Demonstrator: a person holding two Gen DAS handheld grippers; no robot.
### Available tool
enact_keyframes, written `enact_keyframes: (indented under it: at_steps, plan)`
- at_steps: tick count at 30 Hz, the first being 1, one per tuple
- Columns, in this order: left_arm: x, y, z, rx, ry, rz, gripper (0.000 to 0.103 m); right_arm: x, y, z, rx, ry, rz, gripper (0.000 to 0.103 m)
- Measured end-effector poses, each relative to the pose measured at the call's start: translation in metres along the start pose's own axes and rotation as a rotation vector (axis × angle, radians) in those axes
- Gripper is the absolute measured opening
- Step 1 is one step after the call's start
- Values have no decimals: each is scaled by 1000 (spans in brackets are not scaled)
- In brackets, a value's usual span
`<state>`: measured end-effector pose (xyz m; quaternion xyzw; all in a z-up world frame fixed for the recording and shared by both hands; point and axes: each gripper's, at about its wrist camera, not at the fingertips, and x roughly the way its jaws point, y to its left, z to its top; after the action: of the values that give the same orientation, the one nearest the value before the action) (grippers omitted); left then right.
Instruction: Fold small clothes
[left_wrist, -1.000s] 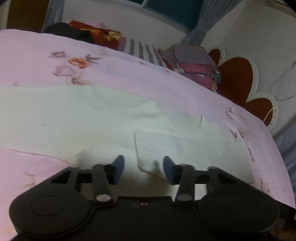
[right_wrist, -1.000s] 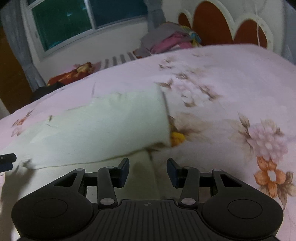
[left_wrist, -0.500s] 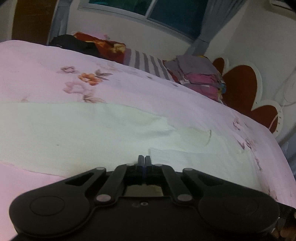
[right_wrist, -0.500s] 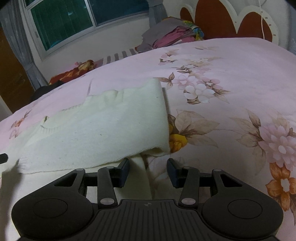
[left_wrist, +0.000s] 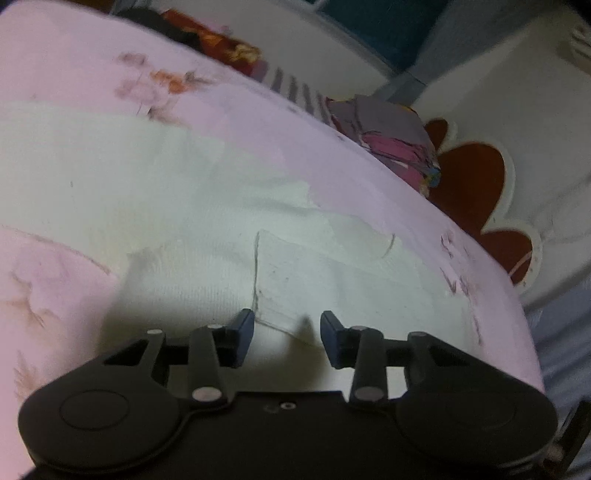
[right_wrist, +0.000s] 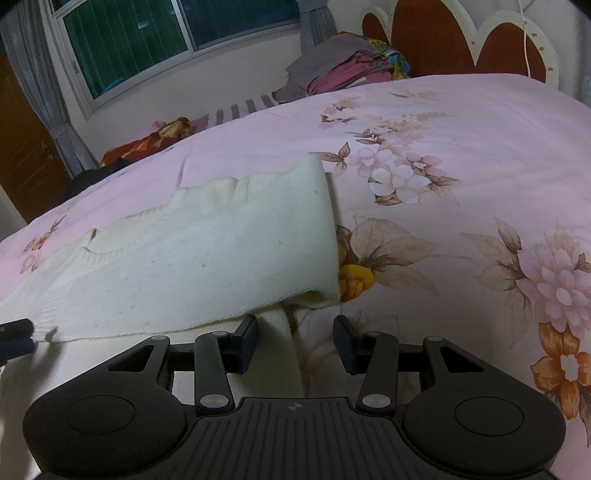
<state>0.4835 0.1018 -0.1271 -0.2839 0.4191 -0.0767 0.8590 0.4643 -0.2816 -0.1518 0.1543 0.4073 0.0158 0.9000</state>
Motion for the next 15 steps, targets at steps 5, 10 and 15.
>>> enact_keyframes:
  at_steps: [5, 10, 15]
  plan:
    - [18, 10, 3, -64, 8, -41, 3, 1, 1, 0, 1, -1, -9, 46]
    - [-5, 15, 18, -16, -80, -43, 3, 2, 2, 3, 5, -11, -19, 46]
    - [-24, 37, 32, -18, -109, -13, 3, 6, 5, 6, 9, -18, -21, 46]
